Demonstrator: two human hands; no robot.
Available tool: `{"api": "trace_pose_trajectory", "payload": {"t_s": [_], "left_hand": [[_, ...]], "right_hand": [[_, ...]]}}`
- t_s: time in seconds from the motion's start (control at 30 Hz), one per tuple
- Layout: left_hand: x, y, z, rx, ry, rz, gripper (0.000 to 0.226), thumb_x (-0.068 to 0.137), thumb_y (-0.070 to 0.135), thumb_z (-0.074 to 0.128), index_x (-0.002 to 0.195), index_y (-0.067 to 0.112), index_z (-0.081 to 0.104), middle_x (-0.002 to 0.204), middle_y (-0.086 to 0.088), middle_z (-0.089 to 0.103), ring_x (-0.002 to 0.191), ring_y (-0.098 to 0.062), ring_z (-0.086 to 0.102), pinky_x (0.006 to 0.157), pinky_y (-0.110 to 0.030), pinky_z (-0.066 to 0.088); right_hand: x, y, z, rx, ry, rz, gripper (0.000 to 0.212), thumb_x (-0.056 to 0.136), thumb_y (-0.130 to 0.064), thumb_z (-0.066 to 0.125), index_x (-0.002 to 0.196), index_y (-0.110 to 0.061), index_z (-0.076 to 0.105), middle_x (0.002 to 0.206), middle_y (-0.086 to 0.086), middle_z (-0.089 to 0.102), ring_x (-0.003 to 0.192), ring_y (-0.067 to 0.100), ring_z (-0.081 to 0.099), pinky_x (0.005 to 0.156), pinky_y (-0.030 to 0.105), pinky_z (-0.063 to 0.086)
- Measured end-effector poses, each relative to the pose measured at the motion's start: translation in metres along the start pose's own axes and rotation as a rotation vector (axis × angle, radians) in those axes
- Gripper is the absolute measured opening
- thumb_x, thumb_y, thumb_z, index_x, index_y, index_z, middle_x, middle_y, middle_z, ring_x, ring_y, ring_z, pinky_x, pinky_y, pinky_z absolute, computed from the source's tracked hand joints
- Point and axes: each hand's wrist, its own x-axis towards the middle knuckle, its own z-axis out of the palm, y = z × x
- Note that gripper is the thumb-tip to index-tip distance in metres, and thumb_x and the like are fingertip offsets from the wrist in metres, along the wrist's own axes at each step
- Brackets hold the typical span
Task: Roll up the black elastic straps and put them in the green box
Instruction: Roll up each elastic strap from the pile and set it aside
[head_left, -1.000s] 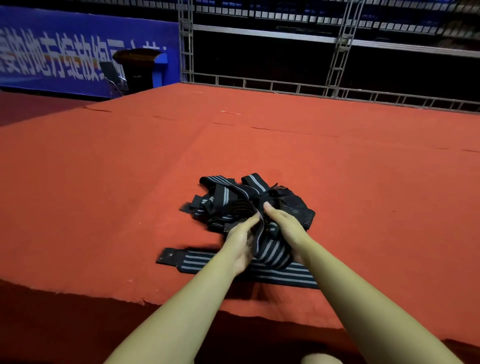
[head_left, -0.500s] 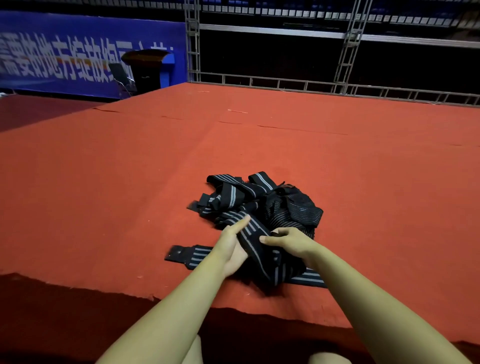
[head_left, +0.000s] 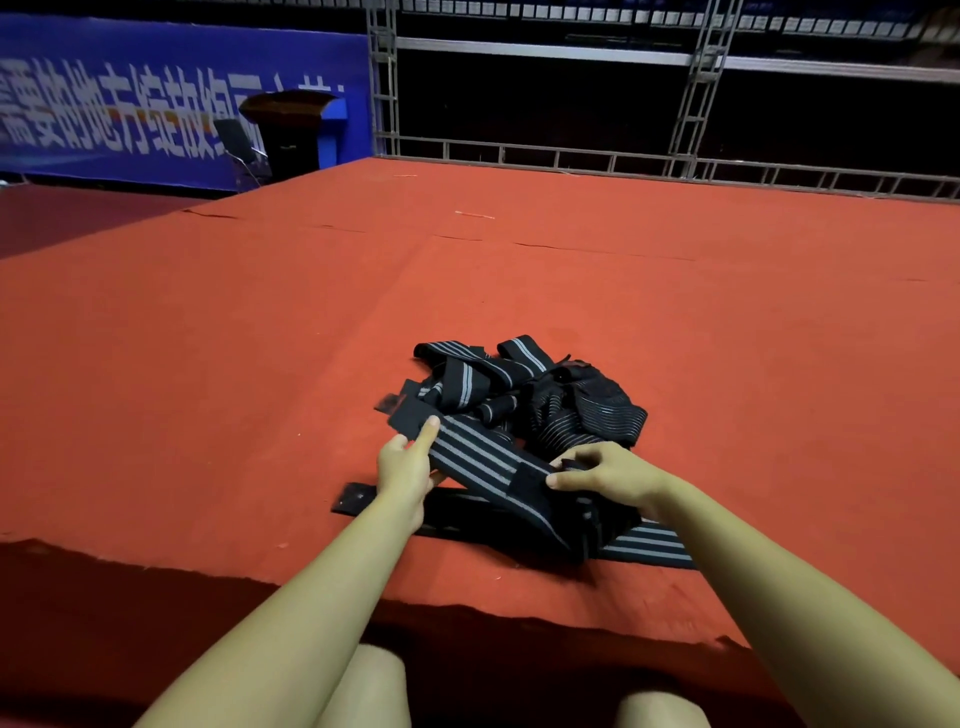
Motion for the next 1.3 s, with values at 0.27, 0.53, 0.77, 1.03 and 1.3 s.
{"api": "trace_pose_trajectory", "payload": {"t_s": [0.27,0.53,0.77,1.03,1.3], "left_hand": [[0.03,0.008,-0.062,0.251,0.093,0.062,0.037,0.092,0.03,0.077,0.108,0.002,0.06,0.098,-0.009,0.069,0.079,-0.019,0.069,0.083,-0.041,0.061],[0.037,-0.004,-0.09,0.267,0.191,0.032,0.023,0.093,0.018,0.075,0.101,0.001,0.063,0.101,-0.014,0.07,0.093,-0.028,0.069,0.073,-0.037,0.058],[0.039,-0.005,-0.103,0.407,0.195,0.031,0.025,0.093,0.021,0.076,0.109,0.004,0.068,0.094,-0.01,0.071,0.082,-0.026,0.067,0.063,-0.032,0.054],[0.033,-0.005,-0.108,0.469,0.171,0.065,0.019,0.094,0.023,0.074,0.104,0.009,0.067,0.096,-0.01,0.072,0.083,-0.024,0.067,0.062,-0.03,0.052],[0.034,-0.001,-0.119,0.628,0.137,0.128,0.021,0.101,0.024,0.064,0.1,0.005,0.07,0.091,-0.014,0.074,0.071,-0.024,0.07,0.062,-0.033,0.056]], "right_hand": [[-0.004,0.052,-0.048,0.239,0.246,0.045,0.023,0.097,-0.02,0.069,0.111,-0.001,0.072,0.104,0.018,0.077,0.087,0.028,0.074,0.072,0.034,0.062],[-0.016,0.096,-0.069,0.034,0.201,0.258,0.028,0.087,-0.022,0.081,0.096,0.003,0.073,0.086,0.018,0.073,0.073,0.027,0.066,0.067,0.038,0.055],[-0.03,0.083,-0.086,-0.217,0.178,0.277,0.032,0.091,-0.032,0.078,0.092,-0.001,0.069,0.081,0.011,0.061,0.07,0.023,0.061,0.051,0.03,0.056],[-0.04,0.09,-0.087,0.064,0.395,0.092,0.038,0.09,-0.042,0.075,0.085,-0.004,0.081,0.082,-0.002,0.075,0.069,0.017,0.059,0.068,0.031,0.044],[-0.035,0.1,-0.087,0.241,0.373,0.149,0.044,0.082,-0.003,0.083,0.122,-0.007,0.066,0.111,0.013,0.073,0.093,0.026,0.07,0.074,0.031,0.055]]}}
